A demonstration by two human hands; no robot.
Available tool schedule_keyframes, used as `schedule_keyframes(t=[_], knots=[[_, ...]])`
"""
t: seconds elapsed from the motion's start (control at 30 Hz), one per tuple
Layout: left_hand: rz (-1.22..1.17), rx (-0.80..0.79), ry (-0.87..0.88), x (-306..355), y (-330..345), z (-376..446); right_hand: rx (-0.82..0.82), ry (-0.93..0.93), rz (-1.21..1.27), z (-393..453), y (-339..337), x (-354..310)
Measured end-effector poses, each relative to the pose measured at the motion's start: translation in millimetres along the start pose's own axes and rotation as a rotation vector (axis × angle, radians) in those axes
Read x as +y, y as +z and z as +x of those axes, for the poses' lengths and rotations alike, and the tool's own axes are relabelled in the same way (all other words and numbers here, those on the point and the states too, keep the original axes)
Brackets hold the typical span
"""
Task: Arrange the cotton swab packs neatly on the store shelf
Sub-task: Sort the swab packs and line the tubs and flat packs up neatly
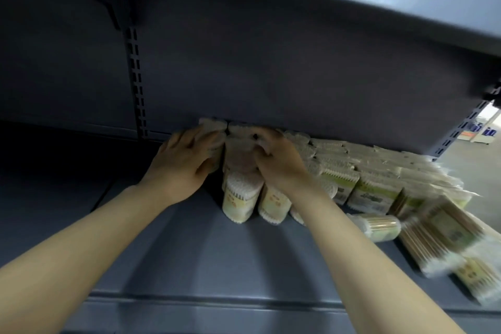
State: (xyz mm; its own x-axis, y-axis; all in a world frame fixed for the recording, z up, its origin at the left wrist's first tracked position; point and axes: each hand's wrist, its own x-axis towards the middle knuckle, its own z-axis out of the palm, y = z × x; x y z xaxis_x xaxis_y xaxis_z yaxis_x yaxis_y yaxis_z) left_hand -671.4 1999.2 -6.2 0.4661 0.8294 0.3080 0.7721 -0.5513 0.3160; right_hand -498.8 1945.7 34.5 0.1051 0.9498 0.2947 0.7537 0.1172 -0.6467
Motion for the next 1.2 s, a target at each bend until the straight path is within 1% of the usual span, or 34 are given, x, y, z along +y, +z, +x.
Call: schedule_keyframes(t=[0.13, 0.23, 0.4, 0.47, 0.57, 0.77, 0.9, 1.07, 1.2], knots=[[0.017, 0.144, -0.019, -3, -1, -17, 0.059, 0.065, -0.085, -7, -26, 12], [0.051, 0.225, 0.039, -3, 0, -32, 0.121, 0.083, -0.133, -20, -44, 25], [0.068, 0.247, 0.044, 5, 1, -58, 0.246, 0.155, -0.146, -55, -74, 47], [0.051, 0.227, 0.025, 9, 2, -68, 0.259, 0.197, -0.18, -68, -84, 56], [0.019, 0.221, 0.015, 14, 3, -82, 0.244, 0.268, -0.3, -86, -96, 69], [-0.018, 0.223, 0.019, 34, 6, -103, 0.096, 0.364, -0.481, -115, -103, 83], [-0.061, 0.229, 0.036, 52, 8, -107, 0.031, 0.456, -0.473, -126, -102, 86], [-0.071, 0.241, 0.08, 72, 8, -110, -0.004, 0.485, -0.526, -128, -104, 92], [-0.09, 0.235, 0.058, 81, 8, -113, -0.008, 0.55, -0.424, -132, -109, 97]])
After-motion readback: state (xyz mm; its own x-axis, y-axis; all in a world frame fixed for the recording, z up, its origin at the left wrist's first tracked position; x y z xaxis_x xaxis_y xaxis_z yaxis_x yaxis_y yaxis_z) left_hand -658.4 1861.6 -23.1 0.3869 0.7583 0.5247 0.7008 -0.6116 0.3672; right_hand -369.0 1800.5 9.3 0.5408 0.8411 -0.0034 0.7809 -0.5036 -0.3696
